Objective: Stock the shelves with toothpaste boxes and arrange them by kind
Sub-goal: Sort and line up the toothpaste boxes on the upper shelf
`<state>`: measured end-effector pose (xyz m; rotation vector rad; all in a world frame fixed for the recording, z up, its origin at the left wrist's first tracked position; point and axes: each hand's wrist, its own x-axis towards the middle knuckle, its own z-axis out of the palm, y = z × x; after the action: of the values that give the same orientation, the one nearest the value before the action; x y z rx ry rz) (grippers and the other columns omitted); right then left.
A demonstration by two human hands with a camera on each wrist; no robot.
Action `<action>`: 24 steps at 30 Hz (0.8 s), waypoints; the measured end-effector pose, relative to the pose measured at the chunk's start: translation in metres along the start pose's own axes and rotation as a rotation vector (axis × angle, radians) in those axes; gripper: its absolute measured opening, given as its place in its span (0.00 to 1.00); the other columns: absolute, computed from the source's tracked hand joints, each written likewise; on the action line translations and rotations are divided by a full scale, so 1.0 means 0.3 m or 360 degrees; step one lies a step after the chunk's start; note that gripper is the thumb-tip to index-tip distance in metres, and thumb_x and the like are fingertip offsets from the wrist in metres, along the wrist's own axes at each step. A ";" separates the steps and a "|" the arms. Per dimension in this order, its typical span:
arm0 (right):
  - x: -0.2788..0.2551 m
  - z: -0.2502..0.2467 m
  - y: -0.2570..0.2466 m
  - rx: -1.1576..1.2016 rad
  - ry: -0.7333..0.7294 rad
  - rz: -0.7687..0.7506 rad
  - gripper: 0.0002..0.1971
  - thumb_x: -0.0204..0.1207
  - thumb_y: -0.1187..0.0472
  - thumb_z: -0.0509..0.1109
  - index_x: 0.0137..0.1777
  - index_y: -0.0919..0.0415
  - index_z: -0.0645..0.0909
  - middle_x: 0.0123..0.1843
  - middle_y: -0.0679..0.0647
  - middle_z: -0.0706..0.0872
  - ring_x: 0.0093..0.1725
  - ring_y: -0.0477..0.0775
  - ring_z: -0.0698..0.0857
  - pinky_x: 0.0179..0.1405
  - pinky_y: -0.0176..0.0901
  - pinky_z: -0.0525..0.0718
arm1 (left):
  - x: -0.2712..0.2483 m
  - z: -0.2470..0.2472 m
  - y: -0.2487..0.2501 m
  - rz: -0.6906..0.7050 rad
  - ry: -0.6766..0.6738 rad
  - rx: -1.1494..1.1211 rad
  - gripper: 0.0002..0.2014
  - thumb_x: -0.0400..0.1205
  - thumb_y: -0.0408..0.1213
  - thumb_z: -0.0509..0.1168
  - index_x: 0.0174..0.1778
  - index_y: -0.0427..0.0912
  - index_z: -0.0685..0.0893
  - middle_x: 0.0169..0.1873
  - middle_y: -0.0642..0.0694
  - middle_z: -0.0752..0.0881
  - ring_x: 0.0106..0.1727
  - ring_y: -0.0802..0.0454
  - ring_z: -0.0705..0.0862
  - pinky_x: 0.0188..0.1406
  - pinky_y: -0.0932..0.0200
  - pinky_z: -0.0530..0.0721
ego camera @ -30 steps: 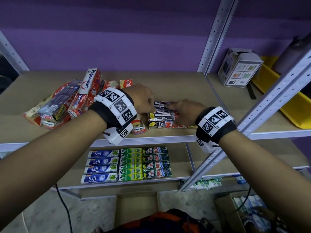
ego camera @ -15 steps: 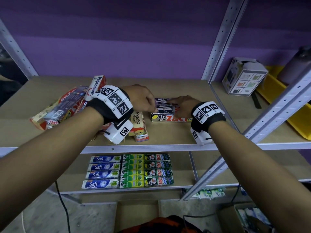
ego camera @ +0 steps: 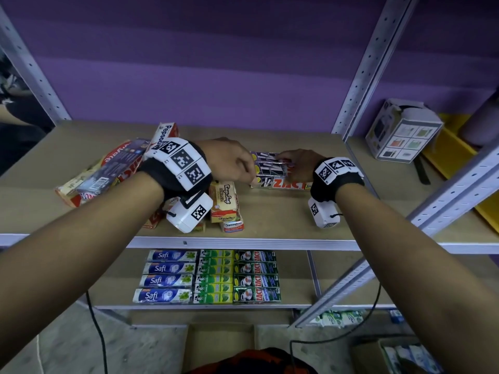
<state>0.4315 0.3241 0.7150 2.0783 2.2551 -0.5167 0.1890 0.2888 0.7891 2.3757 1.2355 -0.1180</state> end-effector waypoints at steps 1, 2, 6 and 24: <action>0.004 -0.001 0.002 0.0005 0.0001 0.0000 0.39 0.71 0.57 0.79 0.82 0.44 0.68 0.79 0.50 0.75 0.74 0.57 0.78 0.60 0.39 0.73 | -0.003 -0.004 -0.003 0.0006 -0.0007 -0.0020 0.10 0.76 0.61 0.69 0.49 0.64 0.88 0.42 0.72 0.87 0.47 0.69 0.85 0.48 0.65 0.82; 0.008 -0.002 0.002 0.0006 0.0001 -0.0002 0.39 0.71 0.58 0.78 0.82 0.44 0.68 0.79 0.50 0.75 0.74 0.57 0.78 0.60 0.39 0.72 | -0.006 -0.006 -0.006 0.0013 -0.0011 -0.0040 0.10 0.76 0.61 0.69 0.49 0.65 0.87 0.41 0.74 0.87 0.47 0.69 0.85 0.50 0.64 0.82; 0.015 -0.004 0.007 0.0049 -0.0007 -0.0004 0.38 0.72 0.60 0.78 0.82 0.46 0.68 0.78 0.50 0.76 0.72 0.56 0.79 0.58 0.38 0.72 | -0.020 -0.010 -0.031 0.0087 0.0033 -0.0125 0.07 0.78 0.58 0.69 0.49 0.67 0.87 0.42 0.76 0.86 0.47 0.73 0.84 0.52 0.64 0.82; -0.065 -0.141 -0.335 0.0296 0.0025 -0.0436 0.18 0.81 0.50 0.71 0.70 0.45 0.80 0.65 0.41 0.81 0.65 0.44 0.79 0.60 0.39 0.74 | -0.283 -0.127 -0.340 -0.0007 0.0395 -0.0353 0.06 0.80 0.49 0.71 0.51 0.62 0.89 0.50 0.62 0.90 0.54 0.64 0.87 0.64 0.49 0.84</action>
<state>0.3440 0.3112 0.7817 1.8574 2.6103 -0.7522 0.0525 0.2914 0.8105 2.2426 1.2897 0.3062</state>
